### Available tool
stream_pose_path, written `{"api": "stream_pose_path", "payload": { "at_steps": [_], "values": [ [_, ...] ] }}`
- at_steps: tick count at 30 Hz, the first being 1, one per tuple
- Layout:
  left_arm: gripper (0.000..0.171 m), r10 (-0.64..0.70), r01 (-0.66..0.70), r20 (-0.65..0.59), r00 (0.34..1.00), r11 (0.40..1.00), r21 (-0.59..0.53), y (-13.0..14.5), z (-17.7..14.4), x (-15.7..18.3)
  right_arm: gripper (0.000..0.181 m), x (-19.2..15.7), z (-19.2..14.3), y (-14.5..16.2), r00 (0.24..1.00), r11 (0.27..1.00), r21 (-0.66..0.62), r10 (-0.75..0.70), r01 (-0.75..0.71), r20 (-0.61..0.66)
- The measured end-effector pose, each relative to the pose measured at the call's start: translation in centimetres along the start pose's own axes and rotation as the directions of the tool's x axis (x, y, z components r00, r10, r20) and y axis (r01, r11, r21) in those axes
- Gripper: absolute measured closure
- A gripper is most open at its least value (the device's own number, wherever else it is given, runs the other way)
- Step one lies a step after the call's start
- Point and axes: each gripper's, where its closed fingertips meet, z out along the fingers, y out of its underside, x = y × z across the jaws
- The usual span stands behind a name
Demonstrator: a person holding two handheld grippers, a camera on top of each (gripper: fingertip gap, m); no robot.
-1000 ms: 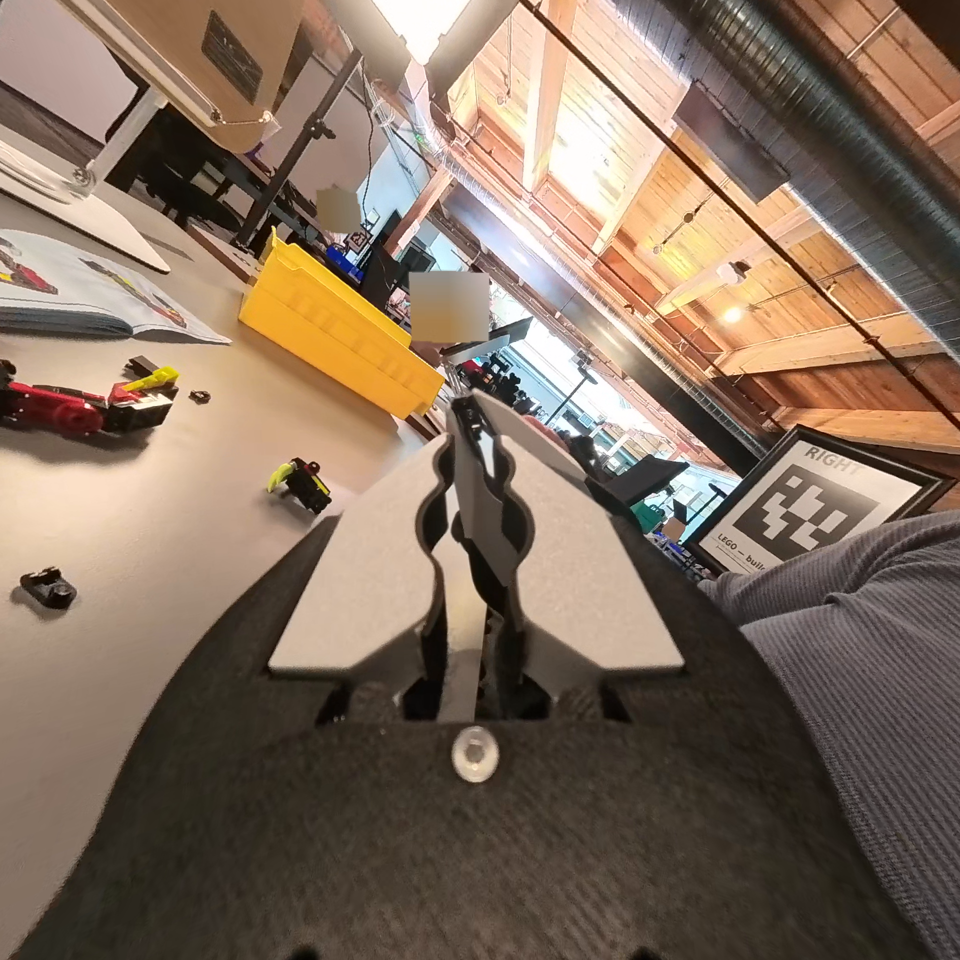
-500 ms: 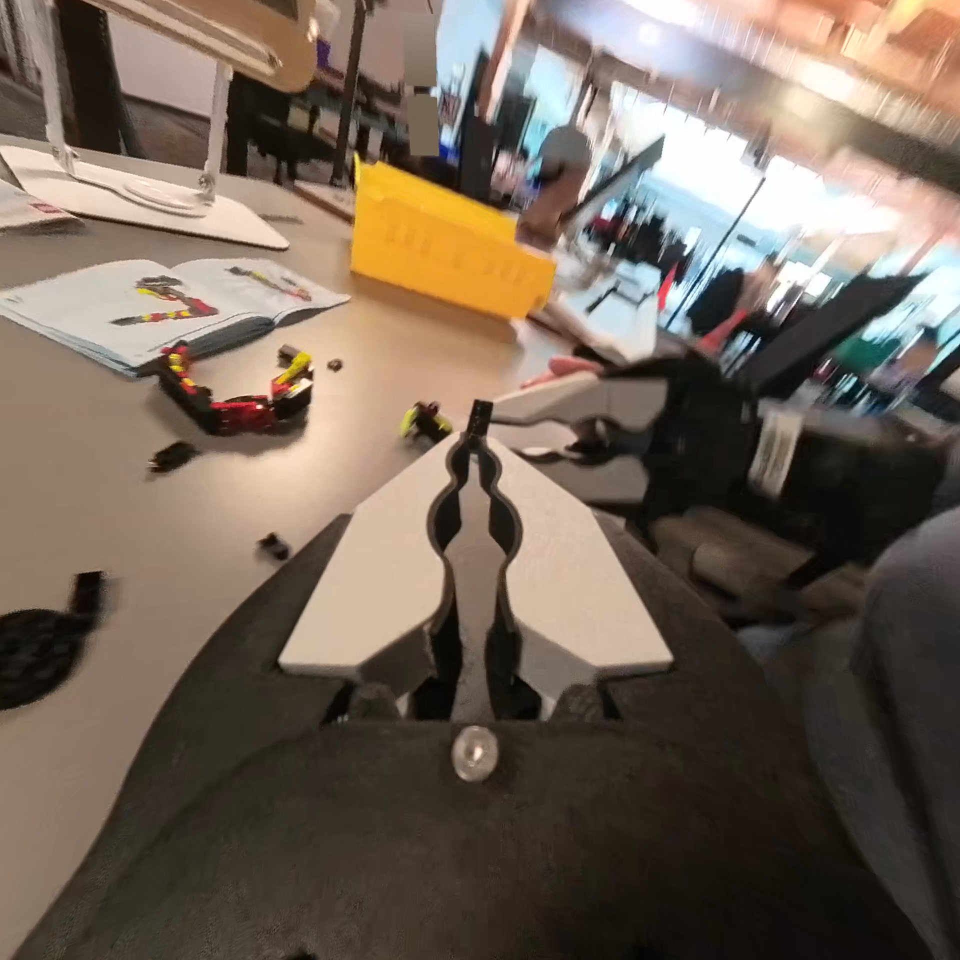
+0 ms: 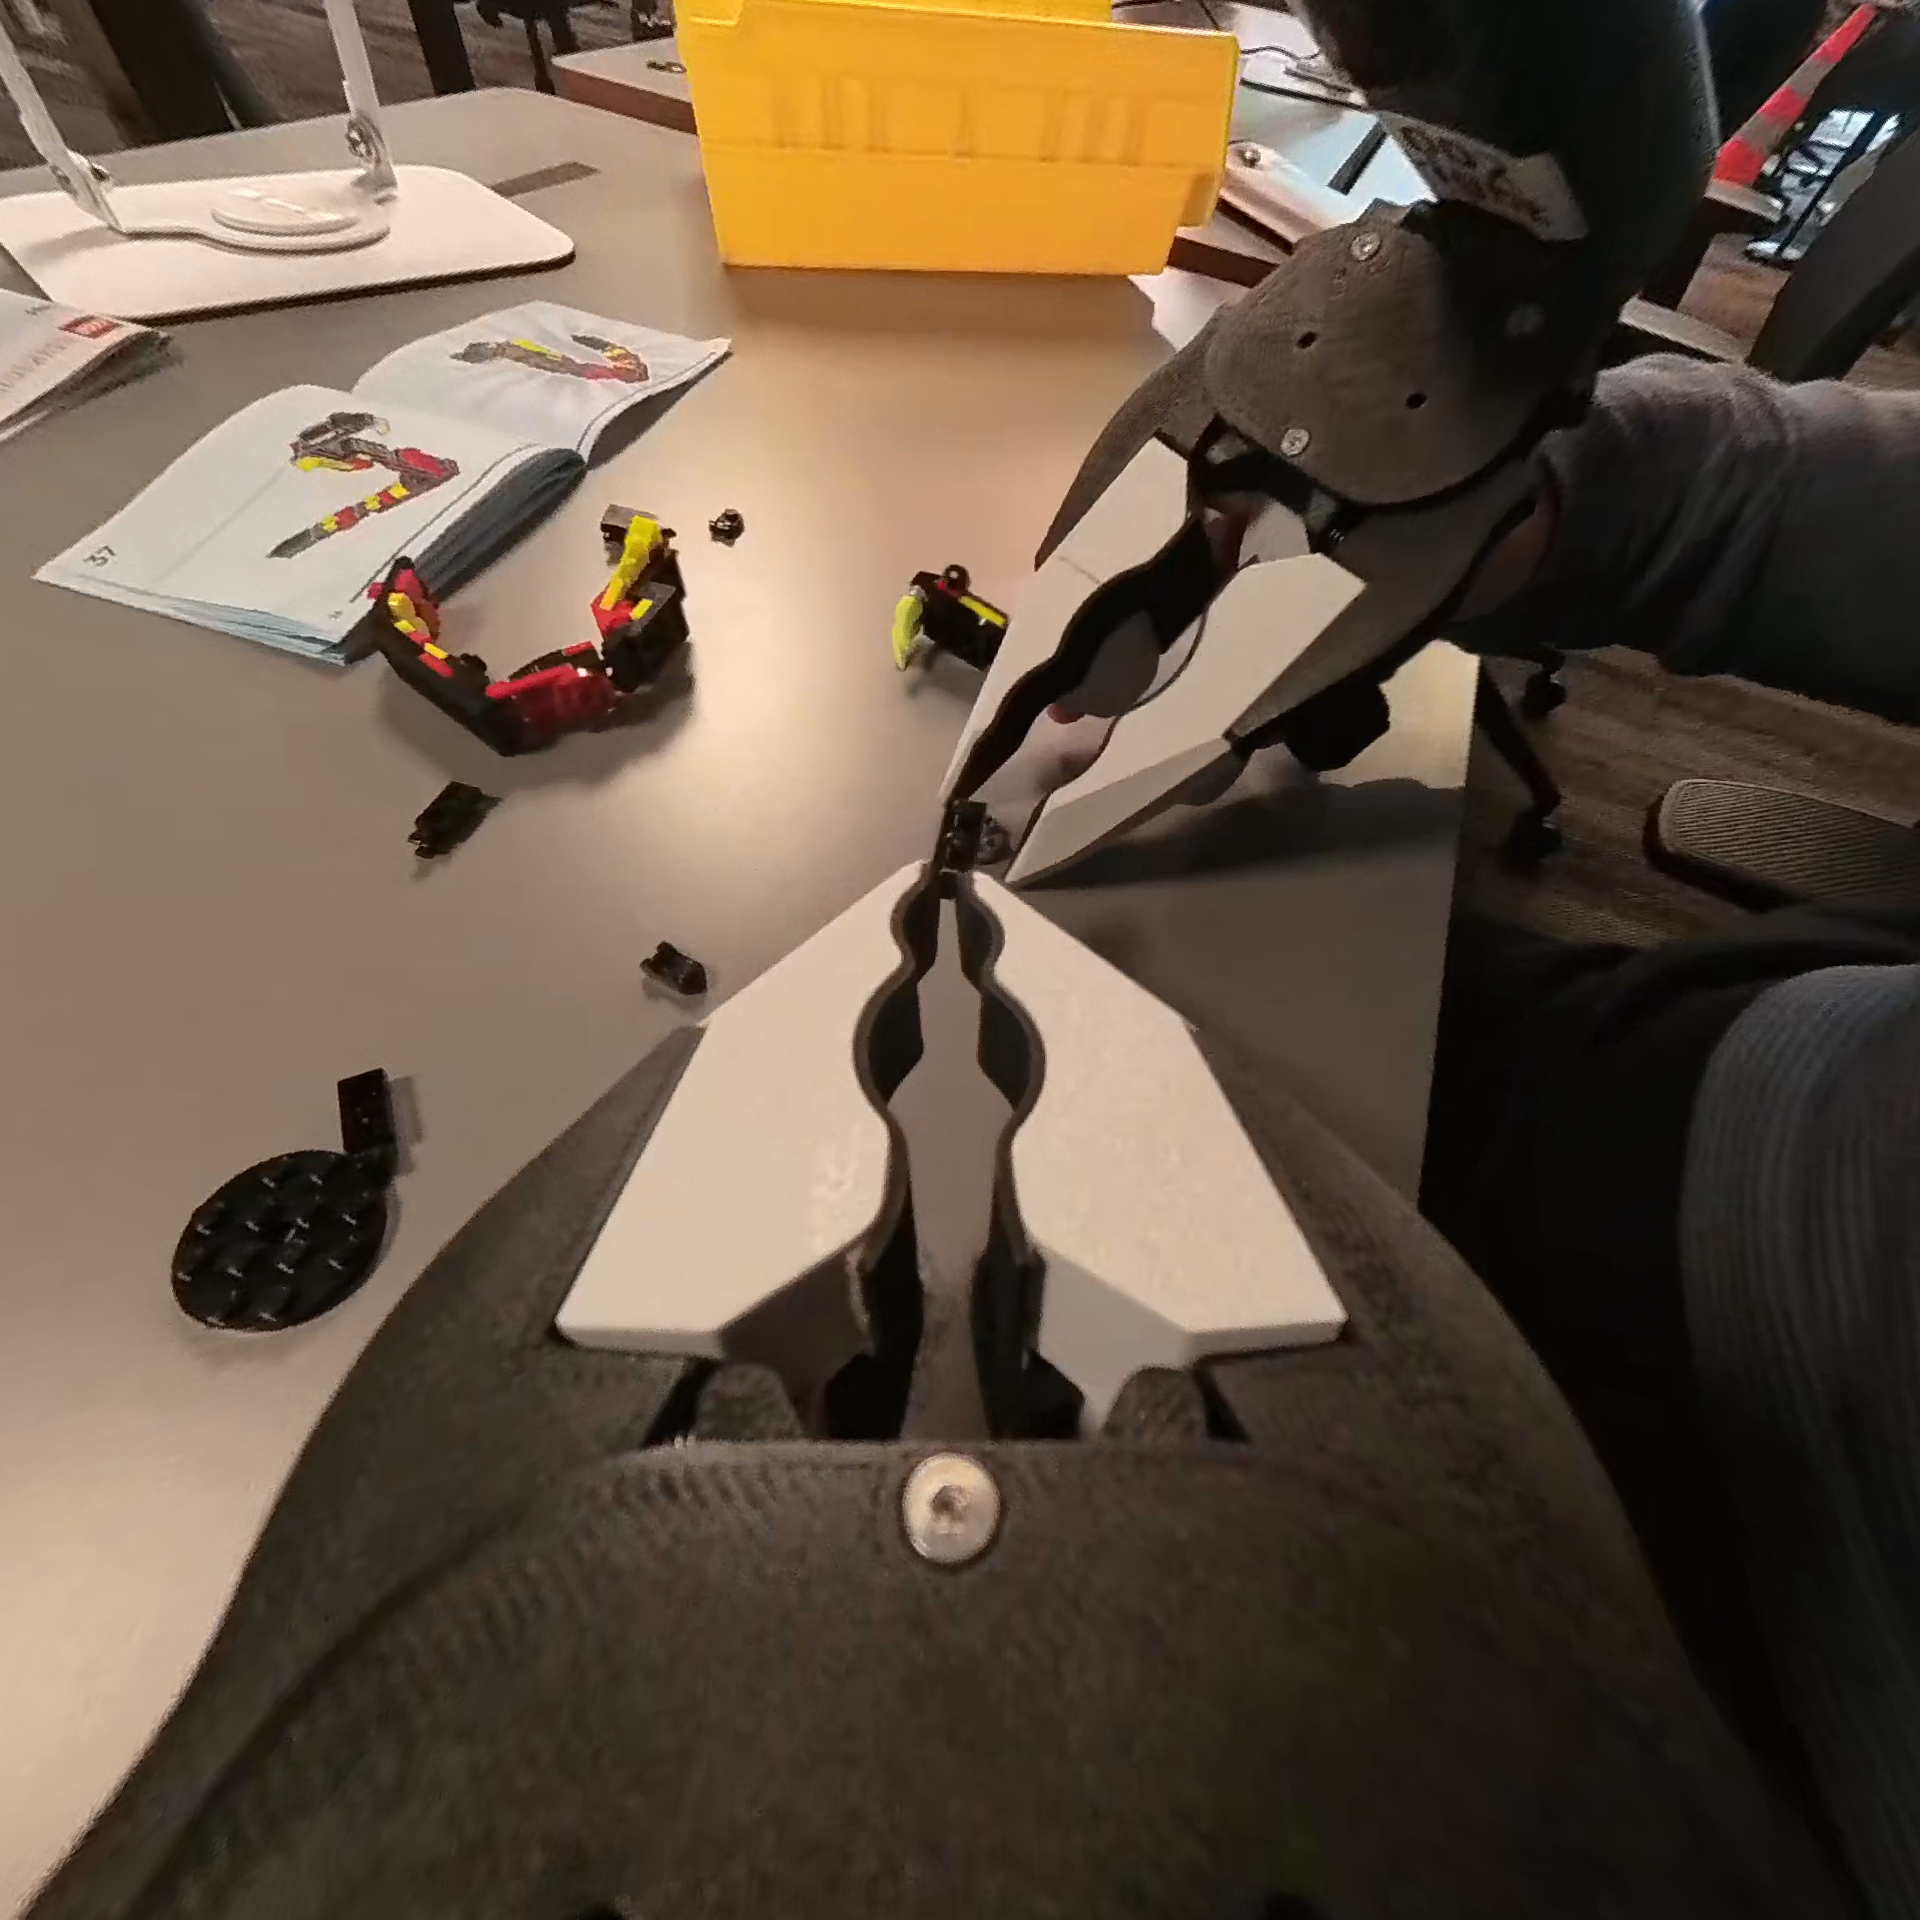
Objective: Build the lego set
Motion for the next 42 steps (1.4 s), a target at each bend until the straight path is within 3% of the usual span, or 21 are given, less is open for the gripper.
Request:
{"api": "stream_pose_path", "payload": {
  "at_steps": [14,16,18,20,21,23,25,26,28,30,36,42],
  "values": [
    [0.170,-0.023,0.024,-0.020,1.000,0.999,0.022,-0.2,-0.3,0.0,0.168,0.1,0.1,0.1,0.998,0.997,-0.076,-0.002,-0.003,-0.055],
    [0.170,-0.040,0.041,-0.025,0.999,0.999,0.029,-0.3,-0.3,-0.1,0.169,0.3,0.1,0.0,0.993,0.994,-0.077,-0.081,0.075,-0.086],
    [0.170,-0.061,0.061,-0.022,0.998,0.998,0.030,-0.3,-0.4,-0.3,0.168,0.5,0.0,-0.5,0.950,0.961,-0.086,-0.275,0.264,-0.151],
    [0.170,-0.080,0.080,-0.024,0.997,0.996,0.025,-0.2,-0.4,-0.5,0.169,1.0,-0.5,-1.0,0.781,0.816,-0.177,-0.578,0.550,-0.239],
    [0.170,-0.085,0.086,-0.024,0.996,0.996,0.022,-0.1,-0.4,-0.5,0.169,1.5,-0.8,-1.2,0.624,0.675,-0.265,-0.738,0.689,-0.259],
    [0.170,-0.083,0.083,-0.024,0.996,0.996,0.019,-0.1,-0.3,-0.5,0.169,2.2,-1.2,-1.6,0.204,0.276,-0.445,-0.958,0.852,-0.203],
    [0.170,-0.080,0.080,-0.020,0.997,0.997,0.012,0.0,-0.3,-0.5,0.169,2.2,-1.1,-1.5,-0.201,-0.148,-0.515,-0.978,0.845,-0.050],
    [0.170,-0.077,0.078,-0.019,0.997,0.997,0.009,0.0,-0.2,-0.5,0.169,2.1,-0.9,-1.2,-0.358,-0.323,-0.511,-0.933,0.797,0.032],
    [0.170,-0.075,0.075,-0.016,0.997,0.997,0.001,0.1,-0.2,-0.5,0.169,1.8,-0.7,-0.7,-0.569,-0.559,-0.467,-0.811,0.686,0.136],
    [0.170,-0.072,0.072,-0.012,0.997,0.997,-0.004,0.2,-0.2,-0.5,0.168,1.2,-0.5,-0.3,-0.665,-0.669,-0.398,-0.727,0.628,0.171],
    [0.170,-0.062,0.061,-0.006,0.998,0.998,-0.022,0.4,0.0,-0.4,0.168,-2.2,0.1,0.1,-0.776,-0.772,-0.316,-0.614,0.551,0.146],
    [0.170,-0.057,0.057,-0.008,0.998,0.998,-0.029,0.5,0.1,-0.3,0.168,-5.0,0.0,0.2,-0.781,-0.767,-0.295,-0.617,0.570,0.098]
  ]
}}
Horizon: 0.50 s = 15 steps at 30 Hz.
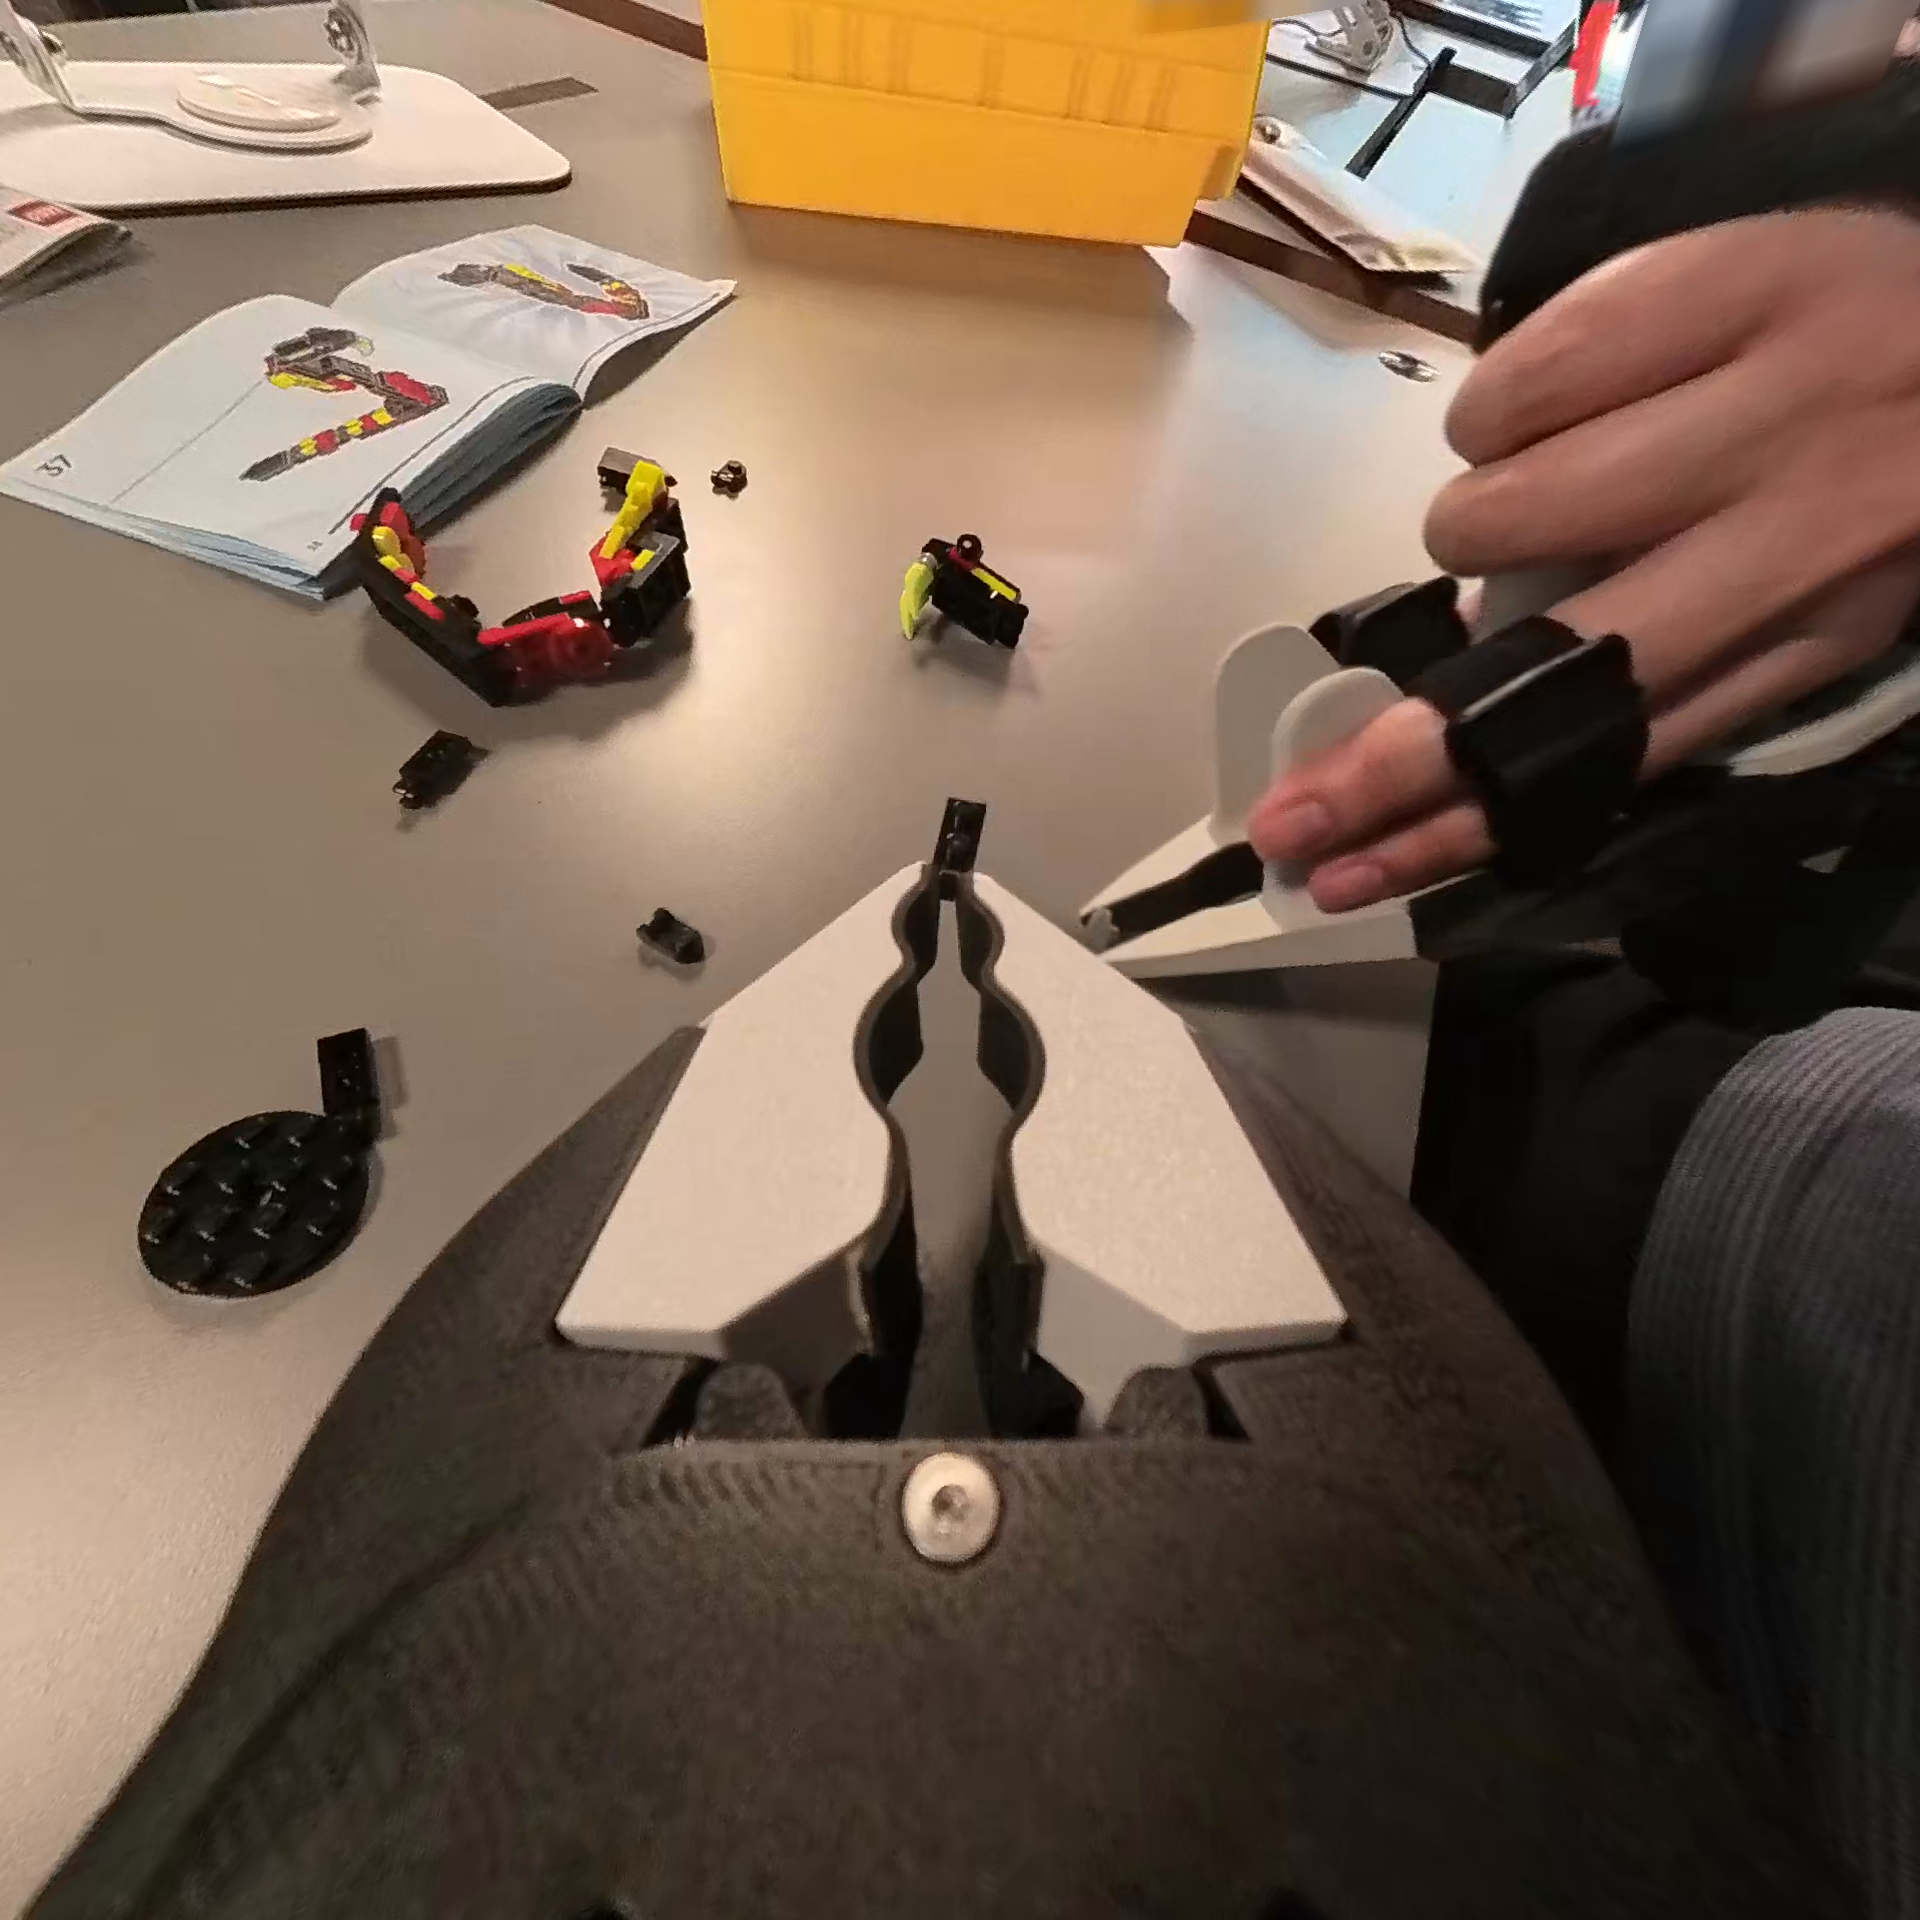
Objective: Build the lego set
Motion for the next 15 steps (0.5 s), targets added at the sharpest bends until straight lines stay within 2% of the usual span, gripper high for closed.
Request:
{"api": "stream_pose_path", "payload": {
  "at_steps": [5,15],
  "values": [
    [0.170,0.002,-0.002,-0.004,1.000,1.000,-0.007,0.1,0.1,0.1,0.168,0.3,-0.2,-0.5,0.999,0.999,-0.005,-0.034,0.034,-0.027],
    [0.170,0.010,-0.010,-0.007,1.000,1.000,-0.023,0.3,0.2,0.2,0.168,0.0,-1.4,-1.3,0.996,0.994,0.085,-0.069,0.074,-0.052]
  ]
}}
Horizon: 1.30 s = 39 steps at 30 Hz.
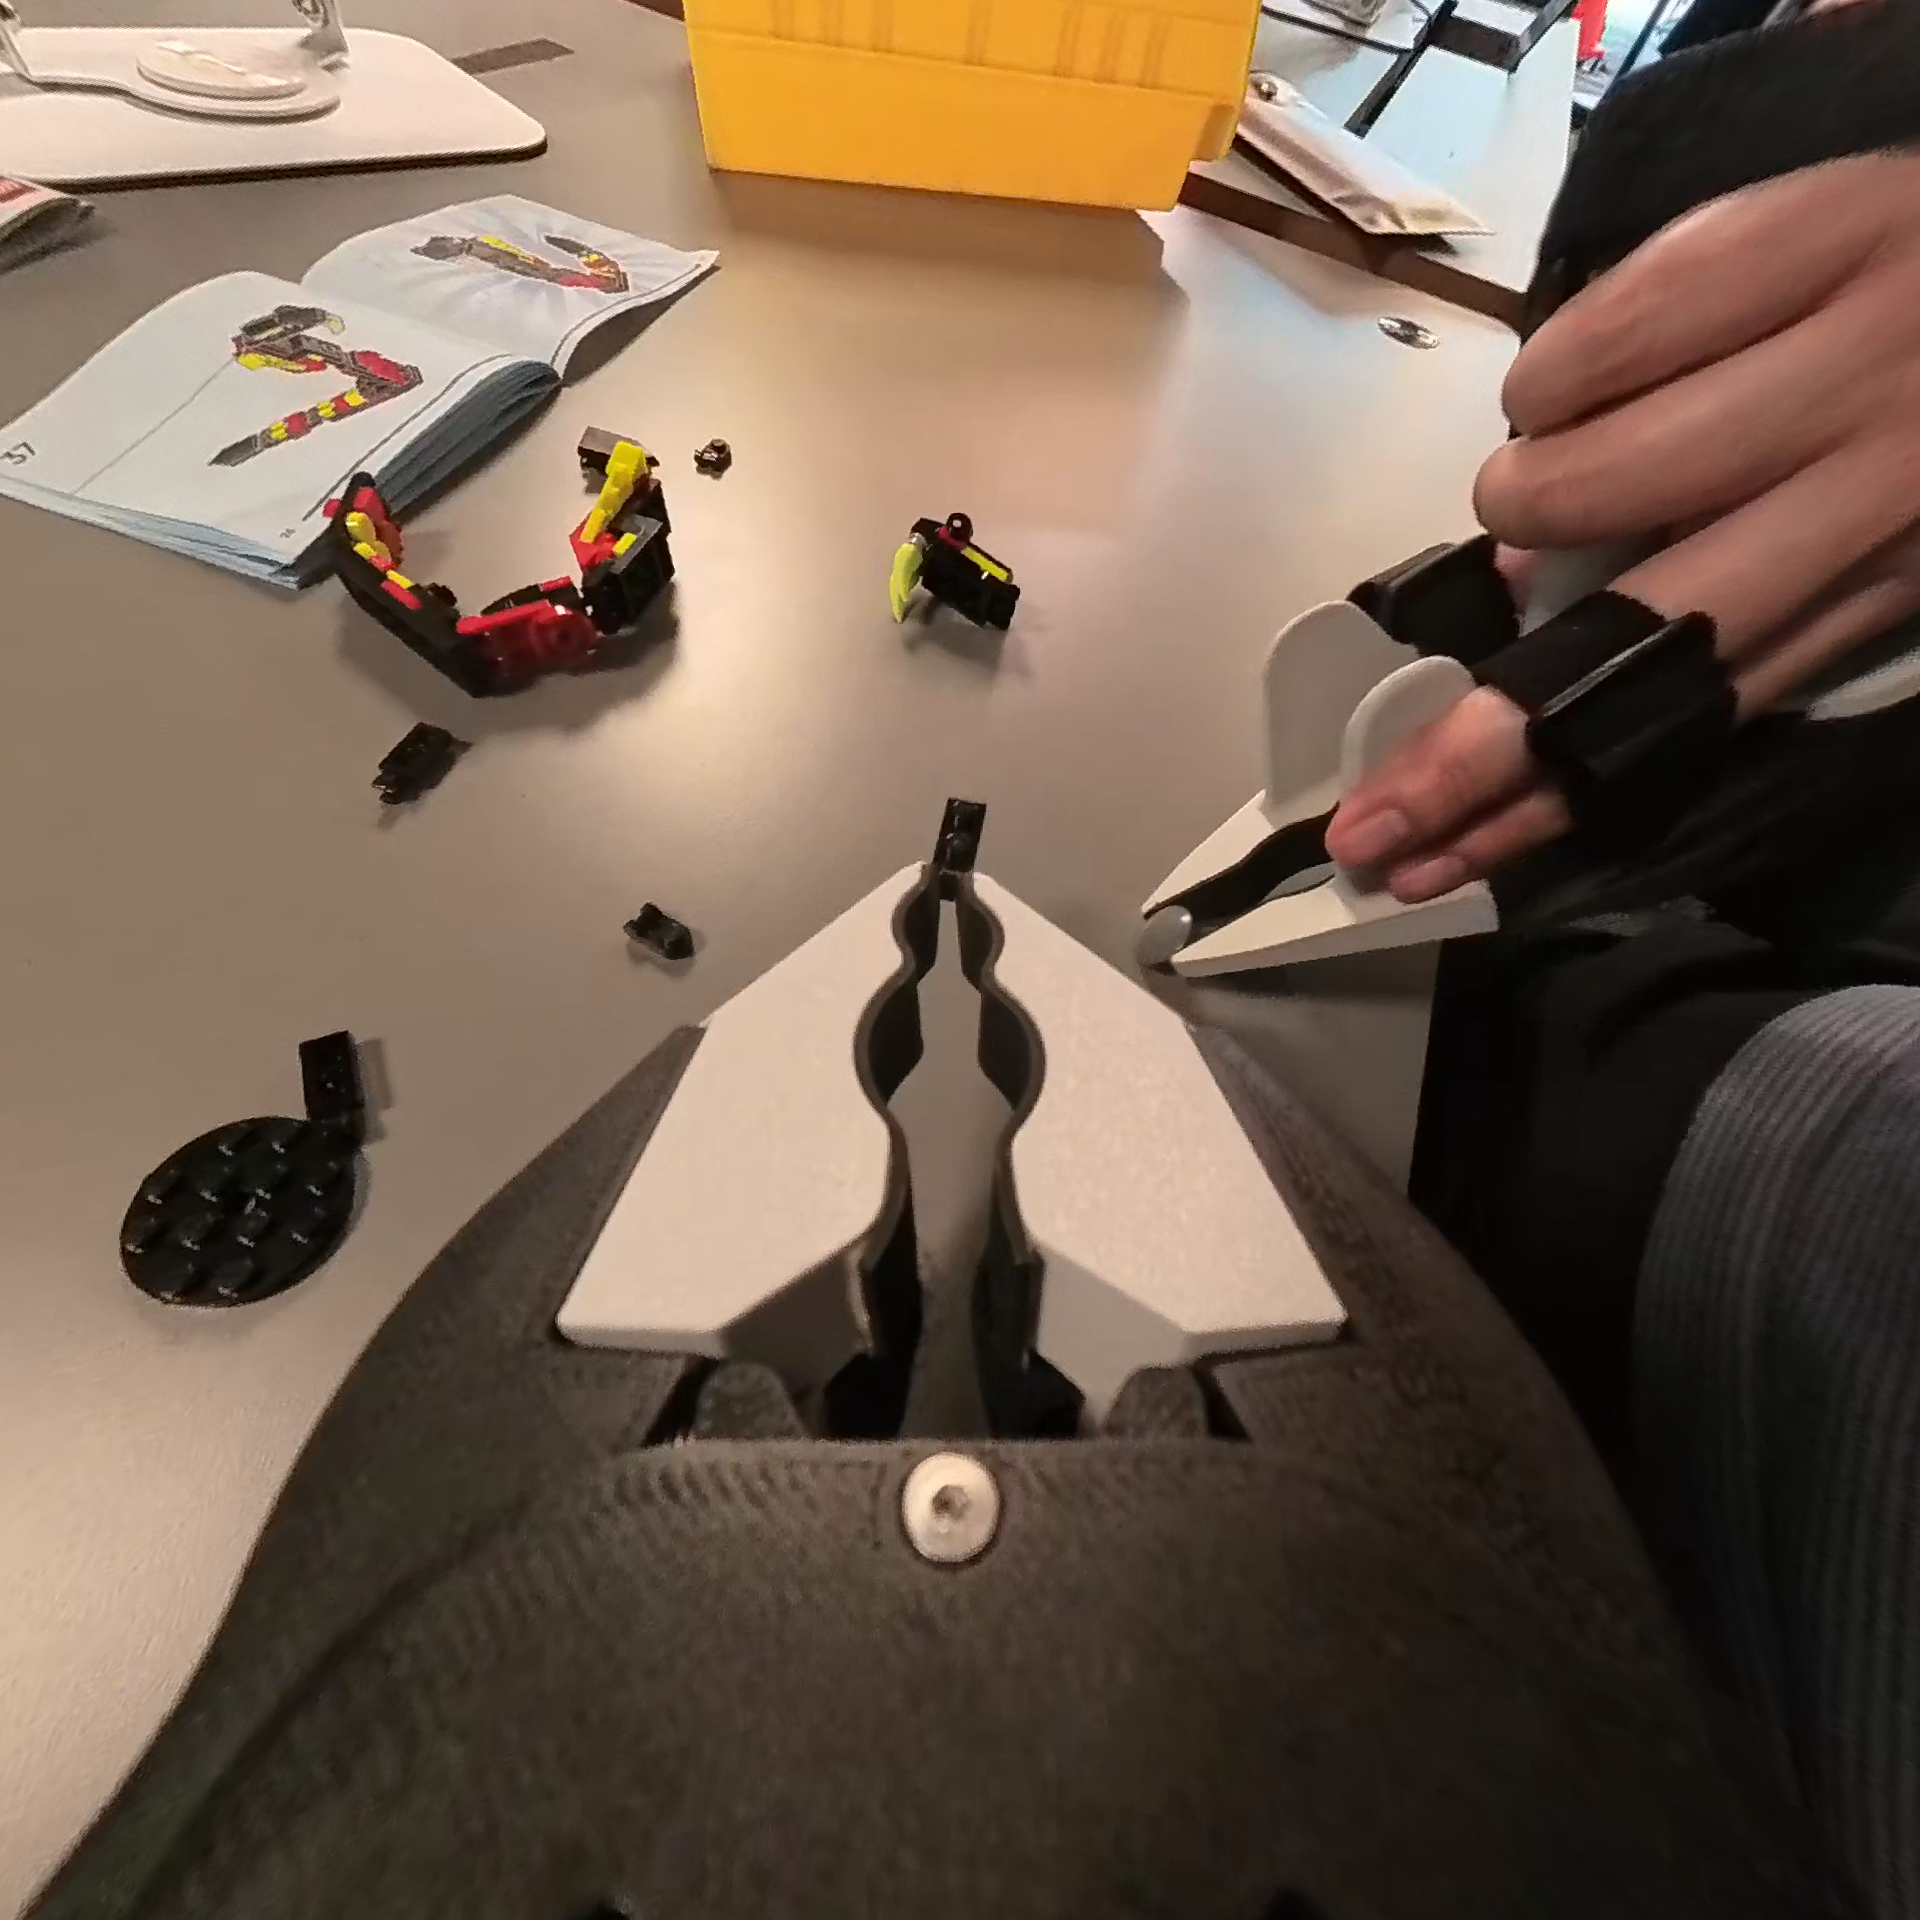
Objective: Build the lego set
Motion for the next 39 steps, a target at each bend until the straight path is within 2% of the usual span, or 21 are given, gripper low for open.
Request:
{"api": "stream_pose_path", "payload": {
  "at_steps": [5,12,15,17,18,19,20,21,22,23,24,25,26,27,29,32,34,39],
  "values": [
    [0.170,0.010,-0.010,0.002,1.000,1.000,-0.015,0.2,0.1,0.1,0.167,0.0,-0.1,-0.1,0.999,0.999,0.028,0.040,-0.039,-0.018],
    [0.170,0.022,-0.022,0.009,1.000,0.999,-0.030,0.4,0.3,0.1,0.156,0.4,-0.3,-0.2,0.999,0.994,0.107,0.030,-0.028,-0.025],
    [0.170,0.019,-0.019,0.007,1.000,0.999,-0.029,0.4,0.3,0.1,0.149,0.2,-0.4,0.2,0.994,0.986,0.124,0.110,-0.109,0.003],
    [0.170,0.010,-0.010,-0.001,1.000,1.000,-0.019,0.3,0.2,0.1,0.146,-0.3,-0.6,0.8,0.947,0.942,0.107,0.314,-0.319,0.065],
    [0.170,0.005,-0.005,-0.004,1.000,1.000,-0.013,0.2,0.1,0.1,0.148,-0.4,-0.7,1.6,0.878,0.877,0.061,0.471,-0.476,0.081],
    [0.170,0.000,0.000,-0.008,1.000,1.000,-0.008,0.1,0.1,0.1,0.156,-0.7,-0.7,2.6,0.750,0.753,-0.010,0.656,-0.657,0.086],
    [0.170,-0.004,0.004,-0.011,1.000,1.000,-0.003,0.1,0.0,0.1,0.163,-1.4,-0.7,3.2,0.542,0.550,-0.092,0.835,-0.830,0.097],
    [0.170,-0.006,0.006,-0.011,1.000,1.000,-0.001,0.0,0.0,0.1,0.169,-2.0,-0.8,3.4,0.273,0.283,-0.169,0.958,-0.944,0.084],
    [0.170,-0.006,0.006,-0.012,1.000,1.000,0.000,0.0,0.0,0.1,0.175,-2.4,-0.9,3.3,-0.018,-0.007,-0.216,0.999,-0.976,0.048],
    [0.170,-0.004,0.004,-0.011,1.000,1.000,-0.002,0.0,0.0,0.1,0.175,-2.3,-0.9,2.8,-0.295,-0.282,-0.221,0.955,-0.934,0.027],
    [0.170,-0.002,0.002,-0.009,1.000,1.000,-0.004,0.1,0.0,0.1,0.175,-1.7,-1.0,2.1,-0.533,-0.518,-0.201,0.846,-0.831,0.023],
    [0.170,0.000,0.000,-0.008,1.000,1.000,-0.006,0.1,0.1,0.1,0.175,-1.1,-1.0,1.4,-0.703,-0.688,-0.178,0.710,-0.703,0.035],
    [0.170,0.003,-0.003,-0.007,1.000,1.000,-0.008,0.1,0.1,0.1,0.175,-0.6,-1.0,0.9,-0.812,-0.799,-0.157,0.582,-0.580,0.038],
    [0.170,0.005,-0.005,-0.007,1.000,1.000,-0.008,0.1,0.1,0.1,0.175,-0.4,-1.0,0.5,-0.879,-0.868,-0.144,0.476,-0.476,0.035],
    [0.170,0.006,-0.006,-0.006,1.000,1.000,-0.005,0.1,0.1,0.1,0.172,-0.3,-0.9,0.2,-0.938,-0.932,-0.105,0.348,-0.346,0.000],
    [0.170,0.004,-0.004,-0.006,1.000,1.000,0.003,0.0,0.0,0.1,0.166,-0.4,-0.8,0.4,-0.944,-0.946,-0.058,0.323,-0.319,-0.068],
    [0.170,0.004,-0.004,-0.006,1.000,1.000,0.003,0.0,0.0,0.1,0.164,0.2,-0.5,0.5,-0.944,-0.946,-0.039,0.323,-0.321,-0.067],
    [0.170,0.009,-0.009,-0.006,1.000,1.000,0.002,0.0,0.0,0.1,0.165,0.0,-0.1,-0.1,-0.932,-0.937,-0.056,0.348,-0.344,-0.099]
  ]
}}
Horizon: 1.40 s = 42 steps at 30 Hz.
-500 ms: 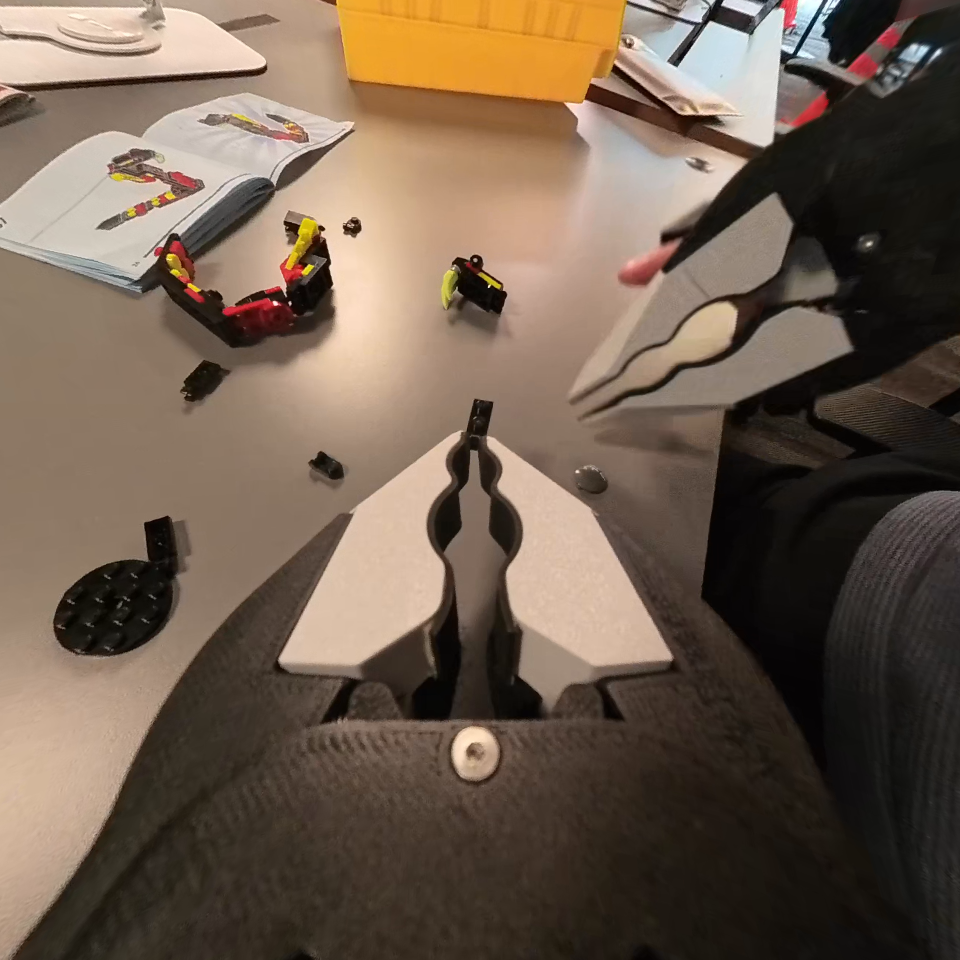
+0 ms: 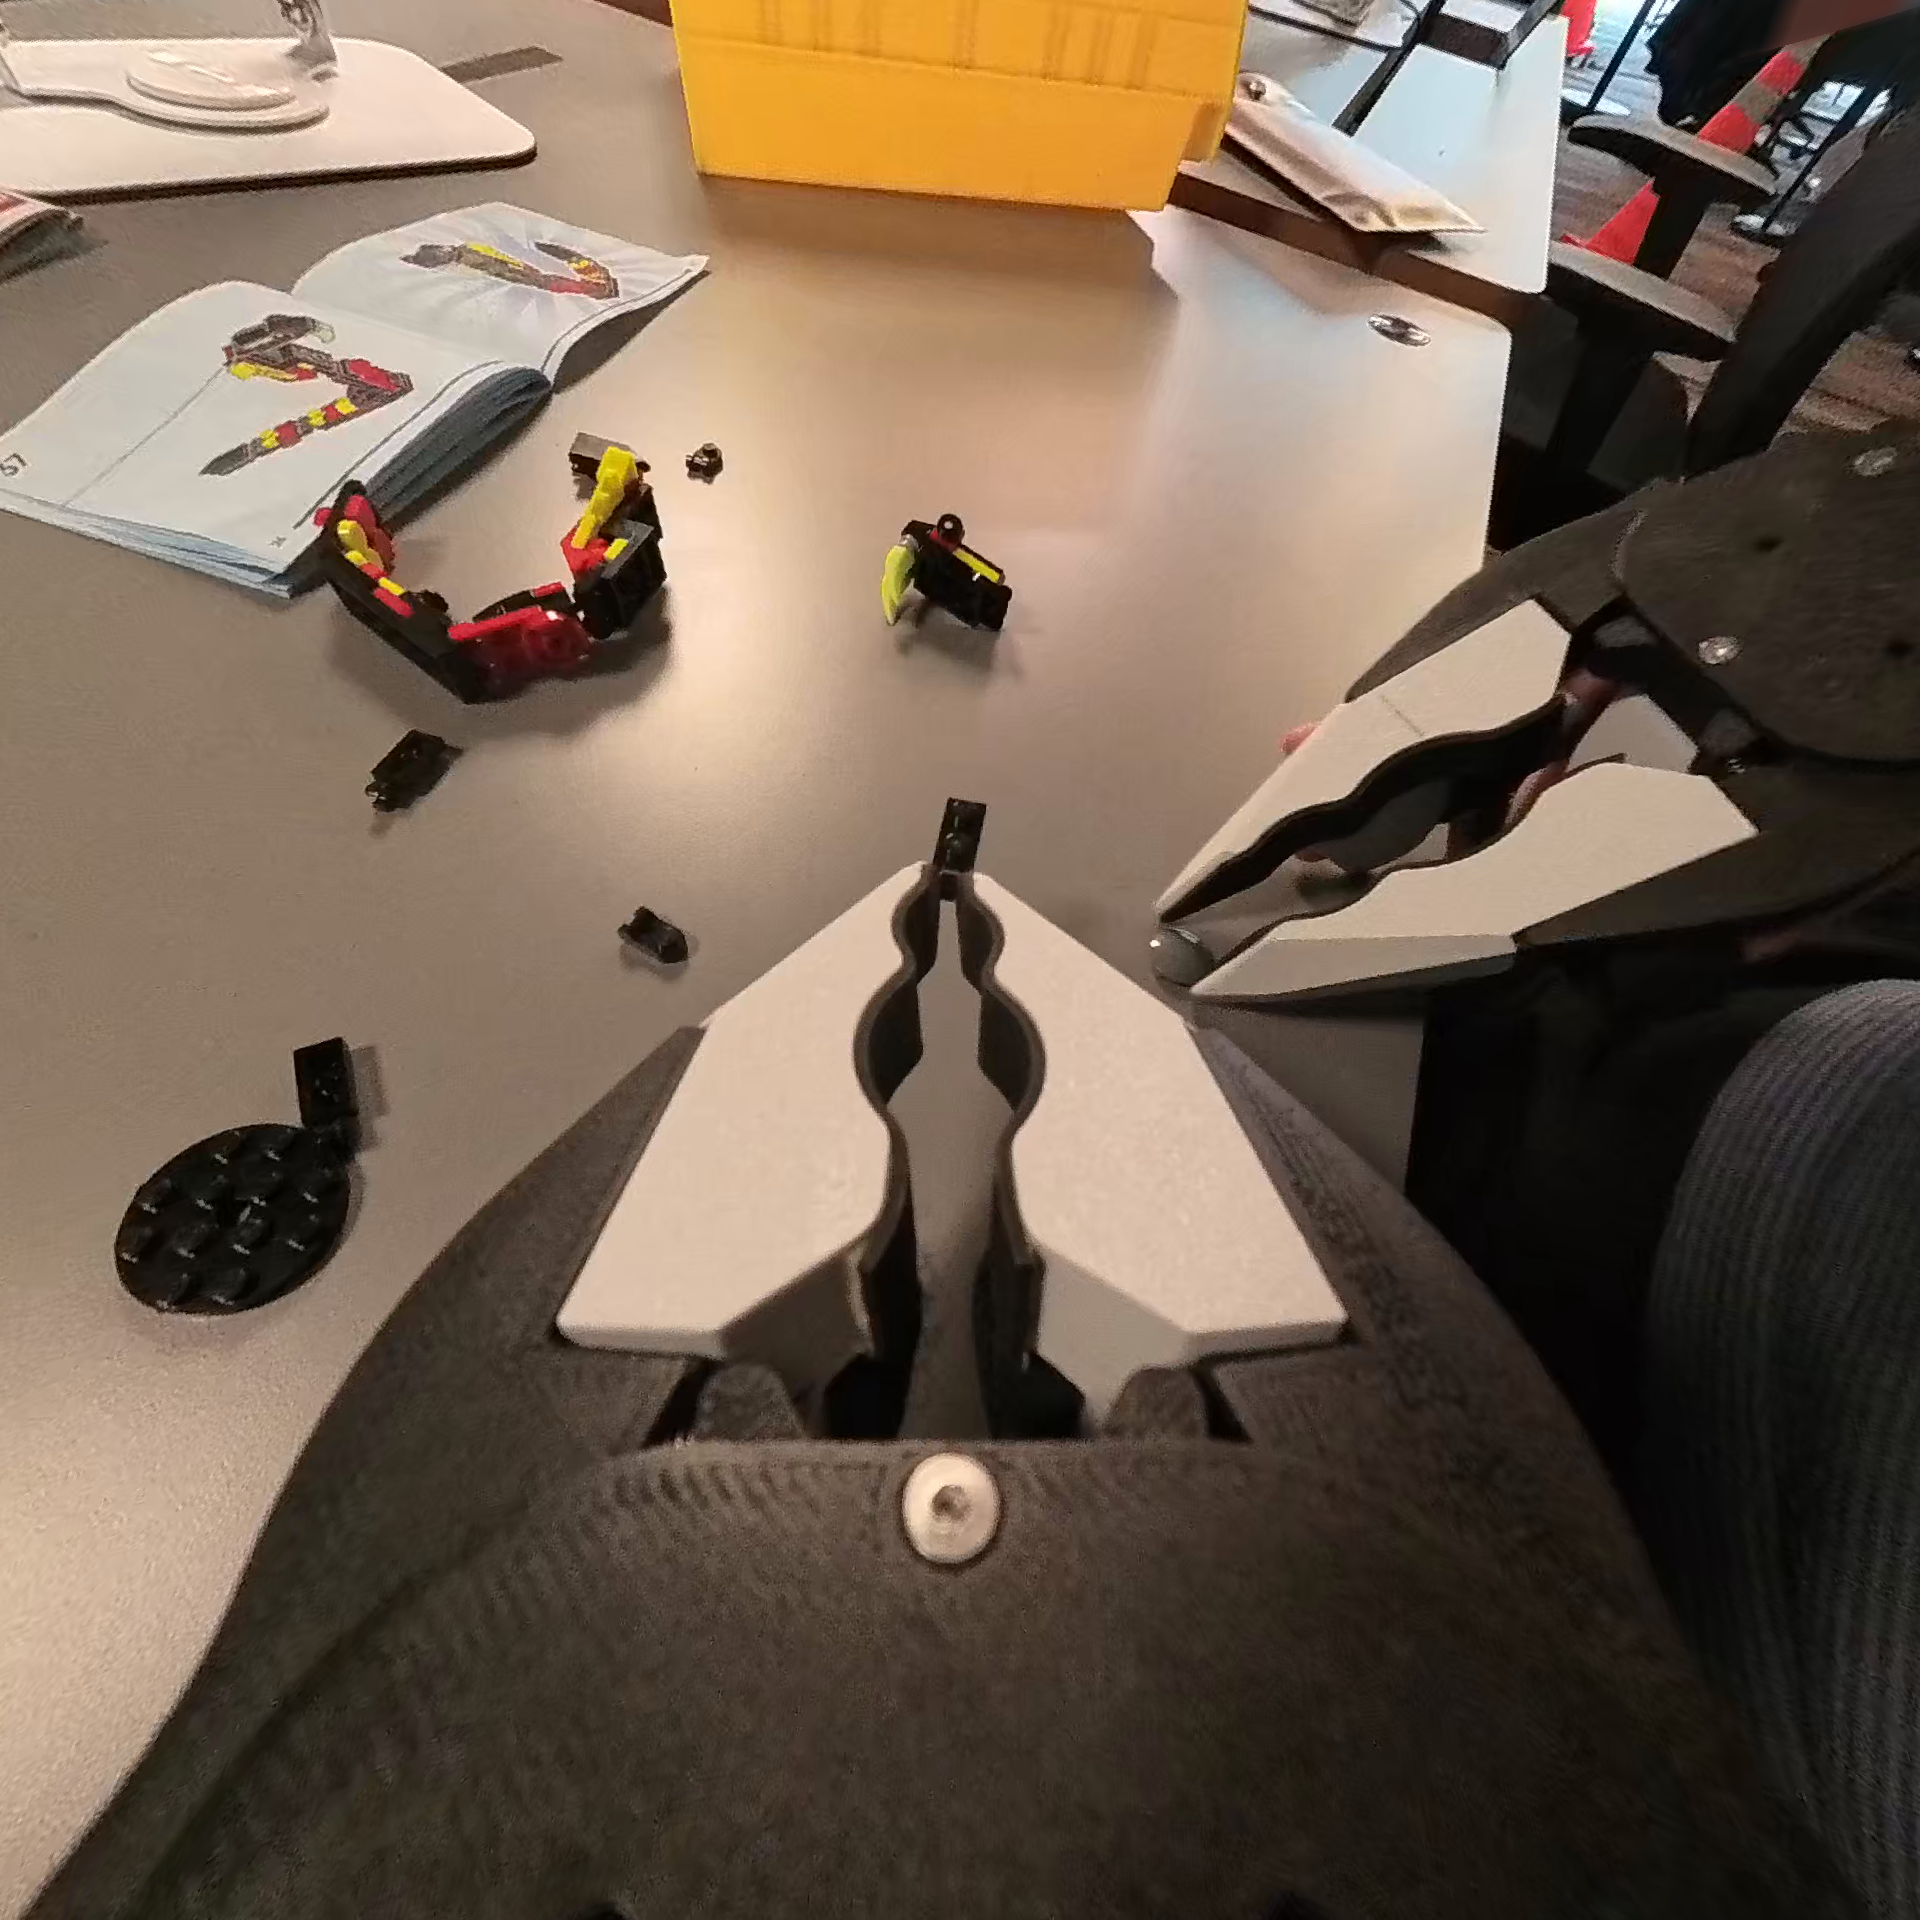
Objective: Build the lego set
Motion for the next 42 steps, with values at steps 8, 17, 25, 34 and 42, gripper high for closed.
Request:
{"api": "stream_pose_path", "payload": {
  "at_steps": [8,17,25,34,42],
  "values": [
    [0.170,0.002,-0.002,-0.001,1.000,1.000,-0.004,0.0,0.1,0.0,0.169,-0.1,-0.2,0.2,0.999,1.000,0.000,0.002,-0.002,-0.044],
    [0.170,0.013,-0.013,0.014,1.000,1.000,-0.024,0.3,0.2,-0.1,0.164,0.4,0.3,-0.3,0.997,0.999,0.001,0.033,-0.033,-0.065],
    [0.170,0.032,-0.030,0.029,0.999,0.998,-0.055,0.6,0.5,-0.1,0.169,0.6,0.6,-0.5,1.000,1.000,0.001,-0.003,0.003,-0.023],
    [0.170,0.030,-0.029,0.017,0.999,0.999,-0.045,0.5,0.4,0.1,0.169,4.0,-0.9,-0.6,0.993,0.995,0.062,-0.072,0.078,-0.092],
    [0.170,0.035,-0.035,-0.017,0.999,0.998,0.051,-2.0,1.4,0.5,0.169,8.1,-4.4,-3.7,0.968,0.946,0.222,-0.213,0.237,-0.130]
  ]
}}
